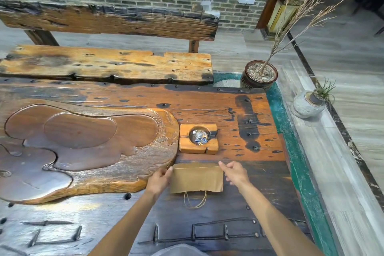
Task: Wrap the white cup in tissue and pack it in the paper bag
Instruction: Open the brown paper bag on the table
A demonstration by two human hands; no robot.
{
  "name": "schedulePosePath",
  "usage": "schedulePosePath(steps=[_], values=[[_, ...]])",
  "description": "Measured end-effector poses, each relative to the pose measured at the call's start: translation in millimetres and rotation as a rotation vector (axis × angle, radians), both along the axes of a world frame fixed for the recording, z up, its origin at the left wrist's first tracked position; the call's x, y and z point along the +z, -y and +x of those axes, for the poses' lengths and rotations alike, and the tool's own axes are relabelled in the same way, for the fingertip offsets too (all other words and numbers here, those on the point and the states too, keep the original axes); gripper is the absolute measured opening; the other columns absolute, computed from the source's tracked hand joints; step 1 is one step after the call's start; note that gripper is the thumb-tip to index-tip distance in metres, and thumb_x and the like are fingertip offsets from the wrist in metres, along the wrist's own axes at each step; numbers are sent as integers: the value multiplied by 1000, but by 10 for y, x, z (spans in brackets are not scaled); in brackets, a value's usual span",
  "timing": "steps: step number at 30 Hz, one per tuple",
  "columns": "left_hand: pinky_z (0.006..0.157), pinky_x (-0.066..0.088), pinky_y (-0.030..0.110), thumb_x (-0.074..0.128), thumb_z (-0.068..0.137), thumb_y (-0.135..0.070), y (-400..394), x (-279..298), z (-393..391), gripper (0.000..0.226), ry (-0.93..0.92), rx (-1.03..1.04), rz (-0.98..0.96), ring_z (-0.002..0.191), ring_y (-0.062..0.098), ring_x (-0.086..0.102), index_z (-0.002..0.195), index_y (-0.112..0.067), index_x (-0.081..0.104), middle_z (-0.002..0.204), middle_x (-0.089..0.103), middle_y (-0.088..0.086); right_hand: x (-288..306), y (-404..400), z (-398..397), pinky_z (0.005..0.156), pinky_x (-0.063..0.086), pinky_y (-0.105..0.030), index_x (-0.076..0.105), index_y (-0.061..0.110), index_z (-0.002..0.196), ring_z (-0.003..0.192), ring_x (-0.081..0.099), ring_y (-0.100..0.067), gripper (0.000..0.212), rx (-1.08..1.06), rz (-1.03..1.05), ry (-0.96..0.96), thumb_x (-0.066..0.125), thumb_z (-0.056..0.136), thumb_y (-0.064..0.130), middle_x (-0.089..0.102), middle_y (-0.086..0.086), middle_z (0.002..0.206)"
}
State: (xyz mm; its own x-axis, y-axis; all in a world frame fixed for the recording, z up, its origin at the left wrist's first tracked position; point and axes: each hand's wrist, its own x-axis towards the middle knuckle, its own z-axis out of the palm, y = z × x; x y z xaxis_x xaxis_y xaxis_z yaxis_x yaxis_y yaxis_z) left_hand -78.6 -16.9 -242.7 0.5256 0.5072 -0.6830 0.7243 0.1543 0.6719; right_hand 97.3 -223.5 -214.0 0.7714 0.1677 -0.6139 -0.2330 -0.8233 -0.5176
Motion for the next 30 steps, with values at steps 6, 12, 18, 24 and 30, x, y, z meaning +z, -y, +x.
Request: schedulePosePath(steps=[6,12,18,24,30], values=[[91,55,50,55,93,-43,52,-61,36,30,-15,51,37,93,29,66,99,-15,62,99,69,12,-99,-6,-58,70,56,-37,66,5,101,78,63,-21,45,-35,32,-96,57,93,49,66,-6,83],[92,53,46,52,93,-46,57,-28,57,27,-81,20,103,99,32,64,92,-19,56,100,69,13,-41,17,-79,54,50,-28,54,11,112,70,62,-19,40,-45,31,-99,63,91,44,62,-1,79],[91,51,45,57,91,-47,84,54,62,34,-120,106,-2,90,25,58,78,-16,52,89,62,6,-72,86,-98,52,46,-26,54,15,119,90,61,-24,43,-50,23,-109,70,87,40,64,-9,113],[71,52,39,68,86,-18,69,40,36,17,-106,197,-131,81,26,61,83,-15,52,93,64,13,-4,110,-139,54,47,-26,61,16,109,74,57,-19,27,-50,32,-192,73,86,22,63,-5,95],[78,56,39,67,80,2,50,81,-11,21,-131,163,-119,83,31,64,74,-14,56,84,64,12,94,228,-187,90,50,-35,63,32,101,103,61,-15,34,451,-201,19,60,83,62,66,6,104]])
